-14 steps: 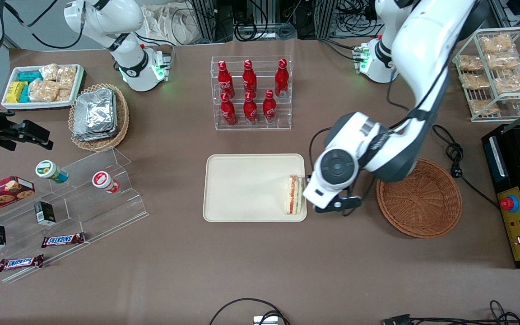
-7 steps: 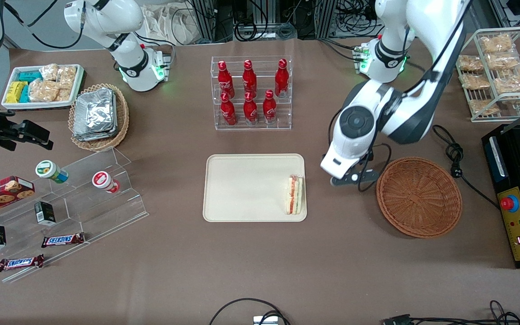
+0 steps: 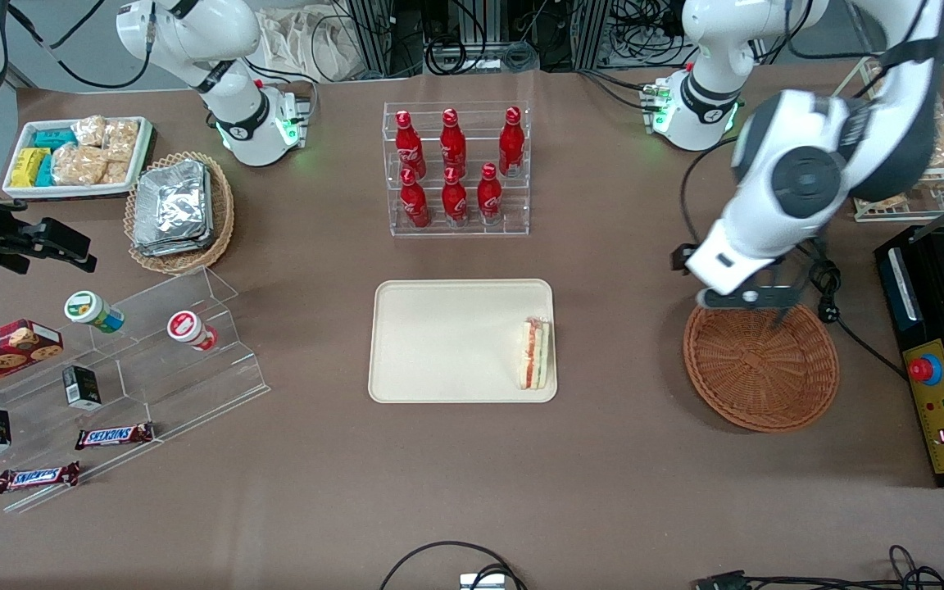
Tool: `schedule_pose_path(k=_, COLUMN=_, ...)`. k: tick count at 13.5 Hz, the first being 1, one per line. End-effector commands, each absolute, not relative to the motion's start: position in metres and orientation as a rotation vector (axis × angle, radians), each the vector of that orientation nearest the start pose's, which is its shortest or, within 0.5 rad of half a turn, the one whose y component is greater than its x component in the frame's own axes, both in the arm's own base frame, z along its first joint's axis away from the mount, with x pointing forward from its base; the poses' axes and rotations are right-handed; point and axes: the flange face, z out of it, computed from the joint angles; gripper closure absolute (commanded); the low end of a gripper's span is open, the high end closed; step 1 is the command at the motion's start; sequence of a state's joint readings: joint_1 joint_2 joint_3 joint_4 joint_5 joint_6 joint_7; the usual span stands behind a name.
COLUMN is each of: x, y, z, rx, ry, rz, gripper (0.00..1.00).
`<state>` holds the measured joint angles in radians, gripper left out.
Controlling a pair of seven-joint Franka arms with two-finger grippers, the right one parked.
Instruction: Place sandwich from basket to tray
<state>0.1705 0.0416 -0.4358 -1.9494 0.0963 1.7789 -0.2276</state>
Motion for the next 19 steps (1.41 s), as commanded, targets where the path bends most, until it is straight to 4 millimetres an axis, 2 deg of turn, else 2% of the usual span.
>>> schedule_pose_path(k=1, x=0.536, y=-0.095, z=0.473, rx=-3.032, ry=0.200, rz=0.321, gripper=0.00)
schedule_pose_path(k=3, x=0.542, y=-0.075, z=0.483, rx=-3.042, ry=0.203, rz=0.313, gripper=0.00)
schedule_pose_path(k=9, x=0.549, y=-0.072, z=0.492, rx=-3.072, ry=0.181, rz=0.290, gripper=0.00)
schedule_pose_path(k=10, x=0.550, y=-0.070, z=0.494, rx=-3.076, ry=0.169, rz=0.279, gripper=0.00)
schedule_pose_path(k=11, x=0.550, y=-0.059, z=0.497, rx=-3.077, ry=0.143, rz=0.273, gripper=0.00)
schedule_pose_path(k=13, x=0.549, y=-0.057, z=0.499, rx=-3.075, ry=0.136, rz=0.271, gripper=0.00)
schedule_pose_path(k=14, x=0.547, y=-0.047, z=0.505, rx=-3.081, ry=0.102, rz=0.263, gripper=0.00)
schedule_pose_path(k=15, x=0.546, y=-0.044, z=0.508, rx=-3.104, ry=0.086, rz=0.258, gripper=0.00)
schedule_pose_path(k=16, x=0.545, y=-0.050, z=0.510, rx=-3.106, ry=0.102, rz=0.251, gripper=0.00)
schedule_pose_path(k=19, x=0.554, y=-0.041, z=0.515, rx=-3.109, ry=0.064, rz=0.230, gripper=0.00)
